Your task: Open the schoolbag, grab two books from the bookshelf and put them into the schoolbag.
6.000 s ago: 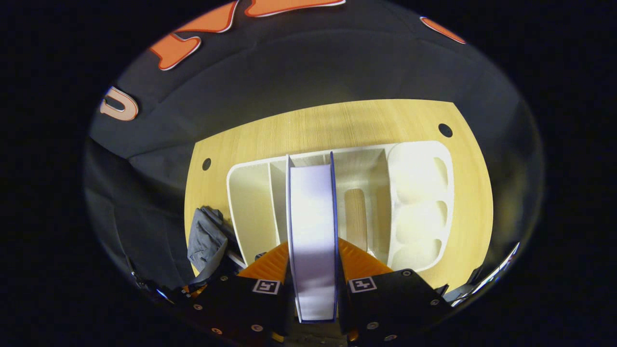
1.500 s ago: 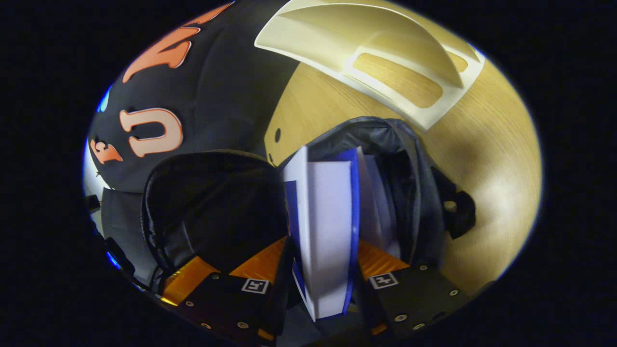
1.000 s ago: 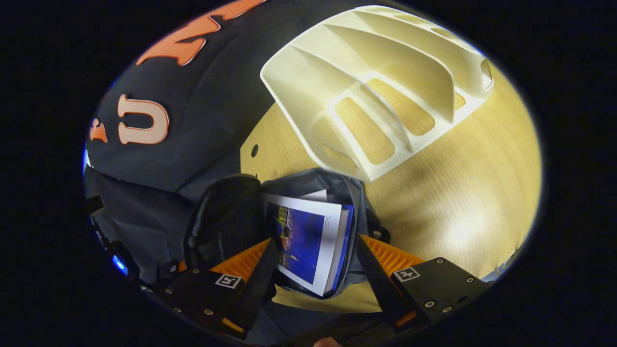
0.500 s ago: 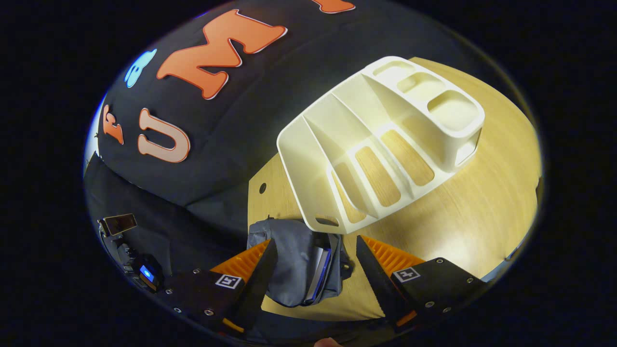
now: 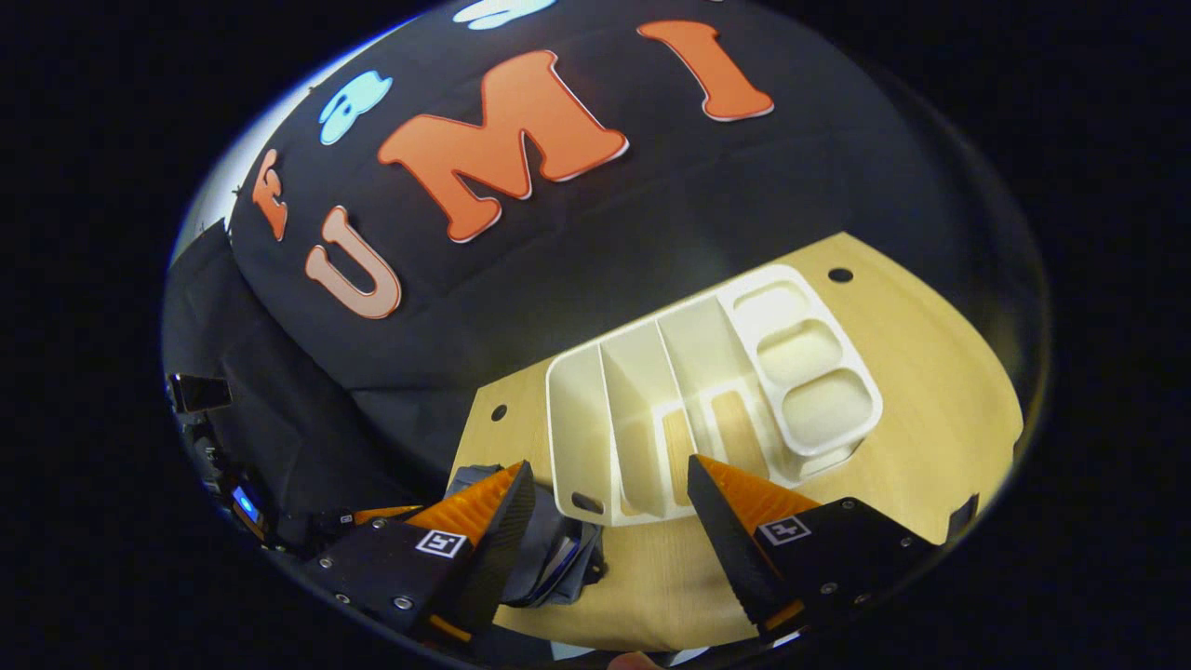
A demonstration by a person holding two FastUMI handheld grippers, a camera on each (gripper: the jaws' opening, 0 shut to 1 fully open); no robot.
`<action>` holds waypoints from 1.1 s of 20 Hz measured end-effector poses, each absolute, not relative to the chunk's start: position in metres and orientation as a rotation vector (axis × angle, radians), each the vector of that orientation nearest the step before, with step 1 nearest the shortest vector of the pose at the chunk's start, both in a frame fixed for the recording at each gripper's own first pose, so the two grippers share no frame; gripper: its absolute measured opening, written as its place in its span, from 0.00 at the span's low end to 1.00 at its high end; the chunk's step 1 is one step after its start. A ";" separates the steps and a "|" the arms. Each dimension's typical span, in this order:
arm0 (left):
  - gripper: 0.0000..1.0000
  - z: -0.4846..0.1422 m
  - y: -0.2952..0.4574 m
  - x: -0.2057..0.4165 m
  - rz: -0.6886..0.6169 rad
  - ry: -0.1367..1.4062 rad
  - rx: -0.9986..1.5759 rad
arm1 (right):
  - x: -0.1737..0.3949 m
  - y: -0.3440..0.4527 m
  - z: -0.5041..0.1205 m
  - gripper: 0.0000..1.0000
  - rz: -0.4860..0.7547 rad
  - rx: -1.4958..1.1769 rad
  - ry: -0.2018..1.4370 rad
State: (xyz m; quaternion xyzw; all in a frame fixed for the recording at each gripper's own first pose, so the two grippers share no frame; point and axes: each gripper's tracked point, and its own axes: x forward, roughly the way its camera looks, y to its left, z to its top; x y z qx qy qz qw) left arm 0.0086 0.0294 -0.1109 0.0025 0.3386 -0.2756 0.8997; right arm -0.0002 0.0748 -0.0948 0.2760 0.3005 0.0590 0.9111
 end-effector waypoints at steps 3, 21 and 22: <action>0.96 -0.091 0.021 0.027 -0.484 0.551 -0.017 | 0.007 0.051 -0.065 0.98 0.117 0.496 0.514; 0.95 -0.014 0.001 0.065 -0.172 -0.040 -0.138 | 0.015 -0.015 0.029 0.97 0.181 0.212 0.102; 0.96 -0.011 0.005 0.066 -0.157 -0.066 -0.115 | 0.017 -0.014 0.031 0.97 0.181 0.202 0.091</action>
